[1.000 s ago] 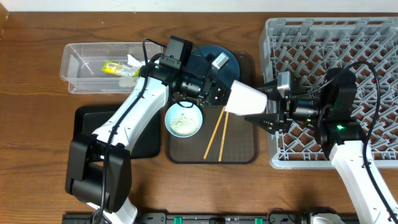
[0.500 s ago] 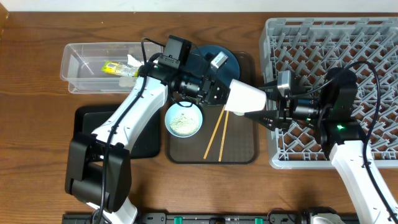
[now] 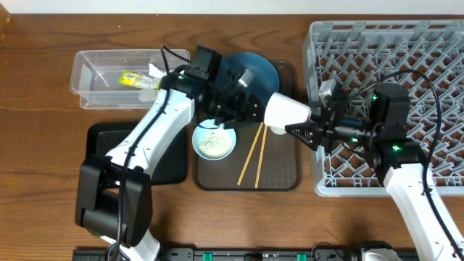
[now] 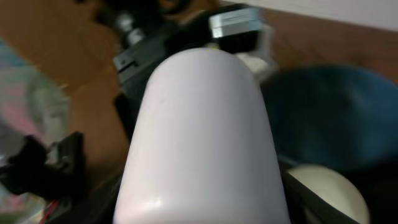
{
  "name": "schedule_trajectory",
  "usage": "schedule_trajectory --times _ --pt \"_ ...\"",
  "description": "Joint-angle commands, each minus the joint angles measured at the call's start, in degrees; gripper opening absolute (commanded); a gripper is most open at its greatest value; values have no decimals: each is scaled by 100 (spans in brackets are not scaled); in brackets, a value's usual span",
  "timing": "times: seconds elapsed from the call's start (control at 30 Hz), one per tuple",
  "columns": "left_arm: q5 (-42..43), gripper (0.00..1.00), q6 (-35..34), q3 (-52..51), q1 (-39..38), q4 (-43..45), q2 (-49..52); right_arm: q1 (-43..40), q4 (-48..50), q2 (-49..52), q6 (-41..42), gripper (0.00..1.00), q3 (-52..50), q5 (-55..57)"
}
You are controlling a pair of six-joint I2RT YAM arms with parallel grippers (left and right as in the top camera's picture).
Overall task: Sort waste into correct bins and load items into the dishwasher rack
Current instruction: 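Carry the pink cup with the right gripper into the dish rack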
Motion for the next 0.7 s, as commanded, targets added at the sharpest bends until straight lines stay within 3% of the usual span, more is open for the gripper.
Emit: schedule_trajectory --times 0.0,0.2,0.33,0.43,0.67 --pt "-1613 72 90 11 361 -289 -55 -50 -142 -46 400 47 111 955" --pt "-2400 74 385 11 1021 -846 -520 -275 -1163 -302 496 40 518 2284" --pt "-2872 74 422 11 1276 -918 -925 -400 -2282 -393 501 12 1198 3845" --pt "-3062 74 420 11 1342 -911 -1185 -529 -2868 -391 503 3 1700 4618" --pt "-3171 73 420 11 1340 -916 -1388 -1248 -3462 -372 859 1 2284 5593"
